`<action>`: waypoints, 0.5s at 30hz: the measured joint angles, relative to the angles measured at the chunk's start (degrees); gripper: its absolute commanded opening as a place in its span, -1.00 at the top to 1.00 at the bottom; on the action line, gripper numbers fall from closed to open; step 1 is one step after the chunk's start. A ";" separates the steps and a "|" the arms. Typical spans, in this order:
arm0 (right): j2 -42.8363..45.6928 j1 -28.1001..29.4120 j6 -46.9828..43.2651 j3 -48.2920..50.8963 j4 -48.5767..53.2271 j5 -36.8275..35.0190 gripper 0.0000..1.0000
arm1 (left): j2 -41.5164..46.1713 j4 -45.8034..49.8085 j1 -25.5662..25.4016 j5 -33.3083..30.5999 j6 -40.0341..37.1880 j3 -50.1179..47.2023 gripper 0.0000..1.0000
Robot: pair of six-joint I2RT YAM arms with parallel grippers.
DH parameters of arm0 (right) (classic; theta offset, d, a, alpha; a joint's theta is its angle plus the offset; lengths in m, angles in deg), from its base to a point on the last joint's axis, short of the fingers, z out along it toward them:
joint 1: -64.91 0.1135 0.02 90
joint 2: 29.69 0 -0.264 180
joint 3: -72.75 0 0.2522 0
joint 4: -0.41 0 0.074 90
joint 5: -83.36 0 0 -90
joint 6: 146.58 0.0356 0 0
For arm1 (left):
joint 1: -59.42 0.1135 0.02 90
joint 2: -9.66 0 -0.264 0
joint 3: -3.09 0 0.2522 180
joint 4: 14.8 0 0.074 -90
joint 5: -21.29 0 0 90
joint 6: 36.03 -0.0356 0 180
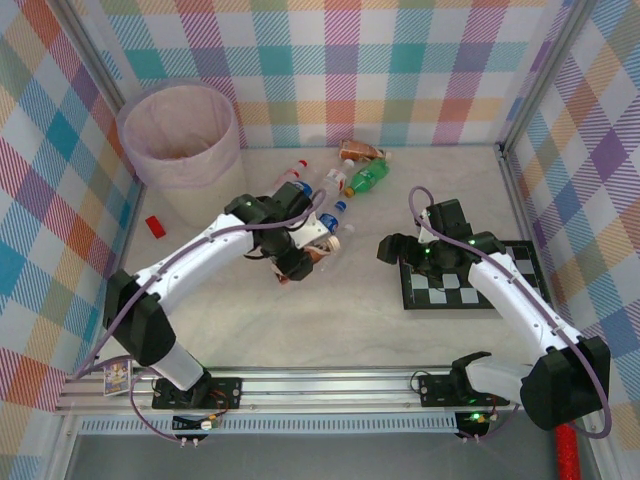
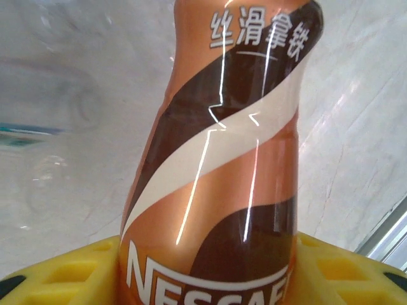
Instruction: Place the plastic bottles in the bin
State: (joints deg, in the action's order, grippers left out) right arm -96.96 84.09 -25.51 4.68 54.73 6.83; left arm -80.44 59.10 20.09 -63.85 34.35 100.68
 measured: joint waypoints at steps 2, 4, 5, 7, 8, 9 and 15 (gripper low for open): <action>-0.17 0.00 0.24 0.00 -0.50 0.02 -0.98 | 1.77 0.04 0.37 -0.11 1.38 2.21 0.15; -0.20 0.00 0.66 0.00 -0.68 0.02 -0.98 | 3.48 0.00 1.29 0.17 2.29 5.64 0.23; -0.20 0.00 0.94 0.00 -0.68 0.04 -0.98 | 4.02 0.02 2.01 0.48 2.51 7.87 0.28; -0.20 0.00 1.29 0.07 -0.68 0.04 -0.98 | 4.24 0.15 4.98 1.11 3.39 14.23 0.39; -0.13 0.00 1.38 0.22 -0.72 0.07 -0.98 | 4.00 0.13 6.73 1.49 3.87 17.09 0.45; -0.04 0.00 1.51 0.44 -0.66 0.07 -0.98 | 3.61 0.00 9.22 1.92 4.74 20.59 0.52; 1.95 0.00 2.10 2.38 -0.07 -0.17 -0.98 | 1.01 -5.31 25.35 5.46 11.69 29.62 1.00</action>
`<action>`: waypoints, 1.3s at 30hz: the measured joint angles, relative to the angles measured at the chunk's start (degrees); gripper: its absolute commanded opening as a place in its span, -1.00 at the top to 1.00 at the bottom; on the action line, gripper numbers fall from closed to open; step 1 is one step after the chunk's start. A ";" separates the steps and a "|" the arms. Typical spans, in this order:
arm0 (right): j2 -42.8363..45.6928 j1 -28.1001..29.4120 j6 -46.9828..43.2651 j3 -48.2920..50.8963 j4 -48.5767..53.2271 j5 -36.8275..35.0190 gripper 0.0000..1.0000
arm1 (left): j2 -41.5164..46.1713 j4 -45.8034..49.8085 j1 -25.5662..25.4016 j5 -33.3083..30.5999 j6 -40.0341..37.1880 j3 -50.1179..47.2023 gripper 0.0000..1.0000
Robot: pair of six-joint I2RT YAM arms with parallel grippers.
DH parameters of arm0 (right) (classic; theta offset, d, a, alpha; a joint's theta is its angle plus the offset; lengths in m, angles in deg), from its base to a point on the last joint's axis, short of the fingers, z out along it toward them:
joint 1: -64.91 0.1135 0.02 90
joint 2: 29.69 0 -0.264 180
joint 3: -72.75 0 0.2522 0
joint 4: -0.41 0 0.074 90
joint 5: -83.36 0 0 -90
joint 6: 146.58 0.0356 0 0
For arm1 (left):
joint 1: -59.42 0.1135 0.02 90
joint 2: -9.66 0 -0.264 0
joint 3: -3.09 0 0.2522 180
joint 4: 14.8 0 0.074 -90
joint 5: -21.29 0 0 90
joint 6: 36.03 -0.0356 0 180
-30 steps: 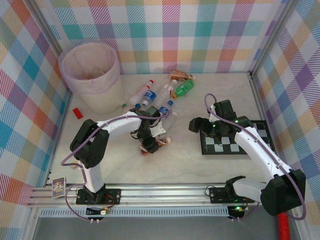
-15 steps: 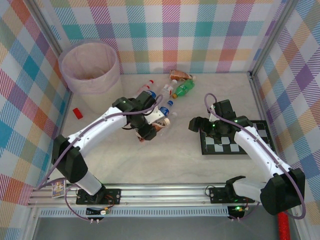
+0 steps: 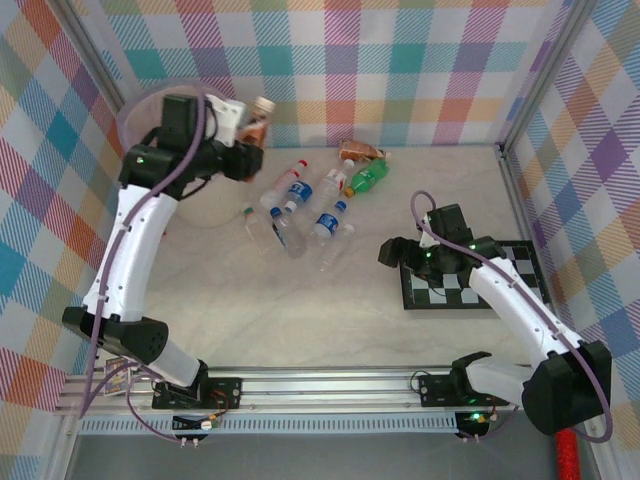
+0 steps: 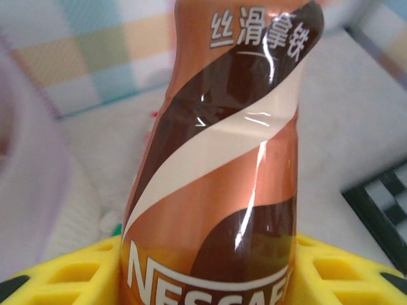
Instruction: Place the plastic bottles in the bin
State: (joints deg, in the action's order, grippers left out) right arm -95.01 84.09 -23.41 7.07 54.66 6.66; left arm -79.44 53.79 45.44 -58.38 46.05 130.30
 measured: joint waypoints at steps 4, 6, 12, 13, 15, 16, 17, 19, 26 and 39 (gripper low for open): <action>1.95 0.00 0.28 0.09 0.87 -0.61 -0.98 | -4.46 -4.11 9.20 2.93 6.95 2.14 1.00; 2.62 0.00 0.28 0.09 1.14 -0.76 -0.98 | -6.99 -6.40 12.76 4.07 10.14 3.17 1.00; 2.93 0.00 0.37 0.20 1.66 -0.90 -0.98 | -12.72 -11.54 18.27 5.11 16.48 5.42 1.00; 2.93 0.00 0.46 0.26 1.68 -0.90 -0.98 | -13.57 -11.74 18.58 5.11 17.29 6.34 1.00; 2.93 0.00 0.46 0.31 1.84 -0.90 -0.98 | -15.47 -11.54 19.17 5.05 18.27 8.94 1.00; 2.93 0.00 0.46 0.31 1.92 -0.92 -0.98 | -16.79 -11.08 19.28 4.90 18.69 11.10 1.00; 2.97 0.00 0.46 0.31 2.05 -0.92 -0.98 | -18.32 -10.47 19.39 4.63 18.88 13.57 1.00; 3.21 0.00 0.46 0.31 2.29 -0.98 -0.98 | -21.97 -9.44 19.98 3.69 18.88 19.19 1.00; 5.09 0.00 0.46 1.27 2.60 -2.60 -0.98 | -30.84 -4.55 21.62 0.90 16.46 25.59 1.00; 5.16 -0.02 0.39 1.75 2.51 -3.26 -0.98 | -35.21 4.02 21.62 -0.94 9.51 24.94 0.13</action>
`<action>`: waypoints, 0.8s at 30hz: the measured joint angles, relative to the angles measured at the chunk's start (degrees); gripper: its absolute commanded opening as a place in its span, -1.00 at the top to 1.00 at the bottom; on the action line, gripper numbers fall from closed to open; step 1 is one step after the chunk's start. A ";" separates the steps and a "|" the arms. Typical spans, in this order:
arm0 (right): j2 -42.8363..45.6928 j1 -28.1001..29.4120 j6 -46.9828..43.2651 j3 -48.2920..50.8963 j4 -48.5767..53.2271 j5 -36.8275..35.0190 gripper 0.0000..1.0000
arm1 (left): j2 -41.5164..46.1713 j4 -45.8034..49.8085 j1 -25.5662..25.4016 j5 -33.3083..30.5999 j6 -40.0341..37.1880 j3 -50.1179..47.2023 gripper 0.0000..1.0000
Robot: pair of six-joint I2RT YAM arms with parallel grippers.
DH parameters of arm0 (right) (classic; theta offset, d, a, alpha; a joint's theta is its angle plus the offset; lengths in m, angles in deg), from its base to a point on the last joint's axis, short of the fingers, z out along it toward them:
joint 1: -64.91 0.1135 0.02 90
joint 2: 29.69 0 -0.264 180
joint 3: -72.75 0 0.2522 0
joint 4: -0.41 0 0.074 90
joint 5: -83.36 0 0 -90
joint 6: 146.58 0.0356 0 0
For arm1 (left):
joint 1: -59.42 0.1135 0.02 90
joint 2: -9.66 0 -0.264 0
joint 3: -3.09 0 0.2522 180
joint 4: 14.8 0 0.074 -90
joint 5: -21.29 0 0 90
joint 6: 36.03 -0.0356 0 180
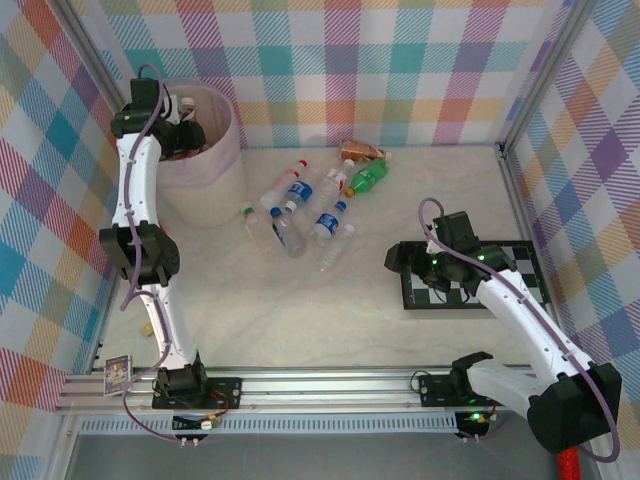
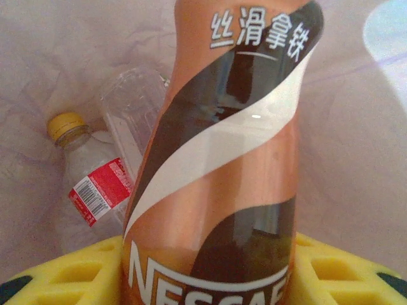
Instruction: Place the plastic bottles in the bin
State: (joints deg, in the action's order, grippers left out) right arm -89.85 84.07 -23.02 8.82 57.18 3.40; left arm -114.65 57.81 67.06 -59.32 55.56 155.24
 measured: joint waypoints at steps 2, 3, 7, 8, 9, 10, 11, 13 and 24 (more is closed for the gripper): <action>0.00 0.00 0.00 0.00 -0.02 0.00 -0.98 | 0.00 0.00 0.00 0.02 -0.59 -0.79 -0.18; 0.00 0.00 0.00 0.00 -0.04 0.00 -0.98 | 0.00 0.02 0.00 0.13 -0.98 -1.27 -0.28; -0.04 0.00 0.02 0.00 -0.04 0.02 -0.98 | 0.00 0.48 -0.11 0.17 -2.12 -2.08 -0.61; -0.04 0.00 0.00 0.00 -0.04 0.02 -0.98 | 0.00 0.55 -0.13 0.15 -2.49 -2.08 -0.66; -0.04 0.00 0.00 0.00 -0.04 0.02 -0.98 | 0.02 0.61 -0.28 0.13 -2.69 -2.08 -0.70; -0.04 0.00 -0.02 0.00 -0.04 0.02 -0.98 | 0.04 0.63 -0.37 0.13 -2.86 -2.08 -0.73; -0.04 0.00 -0.07 0.00 -0.04 0.00 -0.98 | 0.09 0.63 -0.39 0.15 -2.99 -2.08 -0.74; -0.04 -0.07 -0.15 0.00 -0.04 0.00 -0.98 | 0.33 0.63 -0.48 0.13 -3.19 -2.10 -0.74; -3.39 -0.09 -0.20 -2.89 -0.57 0.07 -0.98 | 10.47 0.68 -4.02 -2.45 -7.21 -2.19 -1.00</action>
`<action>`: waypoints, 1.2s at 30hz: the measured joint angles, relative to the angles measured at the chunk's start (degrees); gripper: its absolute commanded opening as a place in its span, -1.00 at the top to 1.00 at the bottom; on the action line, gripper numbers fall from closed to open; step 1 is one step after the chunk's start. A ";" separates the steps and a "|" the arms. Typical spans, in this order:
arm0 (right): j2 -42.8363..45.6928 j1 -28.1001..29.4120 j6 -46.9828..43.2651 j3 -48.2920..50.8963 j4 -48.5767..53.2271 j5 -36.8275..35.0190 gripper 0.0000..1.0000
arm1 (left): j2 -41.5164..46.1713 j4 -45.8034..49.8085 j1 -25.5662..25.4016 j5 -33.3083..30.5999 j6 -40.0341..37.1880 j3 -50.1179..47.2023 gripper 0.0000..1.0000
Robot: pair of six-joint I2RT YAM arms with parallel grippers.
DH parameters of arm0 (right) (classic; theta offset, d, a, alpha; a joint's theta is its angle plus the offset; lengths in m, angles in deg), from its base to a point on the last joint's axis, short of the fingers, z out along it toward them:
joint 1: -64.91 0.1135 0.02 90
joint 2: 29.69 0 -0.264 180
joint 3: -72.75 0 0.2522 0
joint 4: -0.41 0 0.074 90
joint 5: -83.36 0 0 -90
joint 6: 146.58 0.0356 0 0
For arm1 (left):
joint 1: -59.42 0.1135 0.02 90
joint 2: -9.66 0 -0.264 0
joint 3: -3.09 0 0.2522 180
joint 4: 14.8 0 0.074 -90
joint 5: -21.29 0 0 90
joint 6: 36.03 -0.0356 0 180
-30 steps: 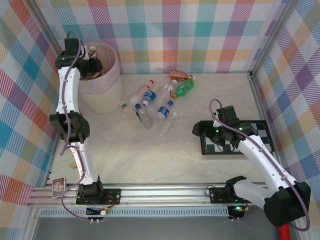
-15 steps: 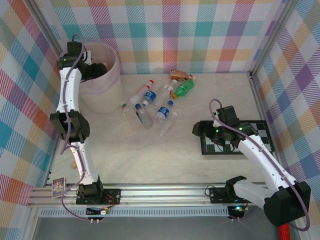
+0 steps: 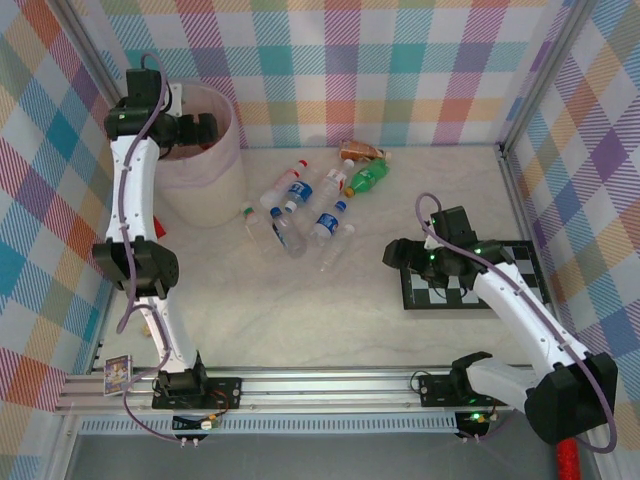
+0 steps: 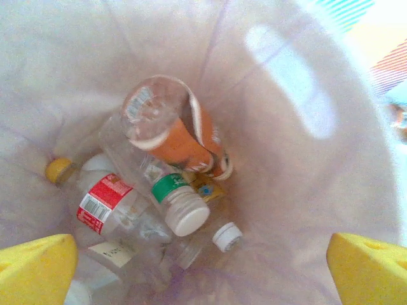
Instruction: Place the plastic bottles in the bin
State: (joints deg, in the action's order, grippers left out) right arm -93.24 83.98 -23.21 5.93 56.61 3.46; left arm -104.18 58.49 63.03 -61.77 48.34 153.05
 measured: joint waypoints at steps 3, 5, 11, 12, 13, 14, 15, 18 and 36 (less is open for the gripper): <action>-0.61 0.00 -0.31 -2.08 -0.90 0.11 -0.98 | 4.59 0.15 -1.44 -2.38 -1.11 0.00 -1.00; -0.76 0.00 -0.66 -2.84 -1.68 0.46 -0.98 | 8.09 0.20 -2.56 -5.16 -1.55 0.00 -1.00; -2.21 0.00 -0.85 -2.93 -2.95 0.90 -0.98 | 21.31 0.13 -7.15 -13.94 -0.09 -6.47 -0.90; -2.43 0.00 -0.85 -2.93 -3.04 0.87 -0.98 | 24.98 -0.66 -8.83 -15.06 0.74 -10.10 -0.85; -2.54 0.00 -0.85 -2.93 -3.06 0.87 -0.98 | 28.92 -1.86 -10.69 -15.72 1.92 -14.51 -0.82; -2.64 0.00 -0.85 -2.89 -3.21 0.87 -0.98 | 32.39 -2.99 -12.26 -15.98 2.95 -18.69 -0.82; -2.69 0.00 -0.85 -2.89 -3.39 0.87 -0.98 | 36.35 -4.04 -14.21 -16.06 4.48 -23.71 -0.81; -2.78 0.00 -0.85 -2.82 -3.78 0.87 -0.98 | 45.00 -7.93 -18.58 -16.09 9.42 -37.92 -0.82; -4.83 0.00 -0.33 0.33 -3.98 0.85 -0.98 | 33.90 -41.33 -22.84 -16.83 33.79 -79.56 -0.99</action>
State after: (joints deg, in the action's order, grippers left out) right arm -98.07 83.98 -23.54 6.26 52.63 4.32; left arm -70.28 17.16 40.19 -78.60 82.13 73.49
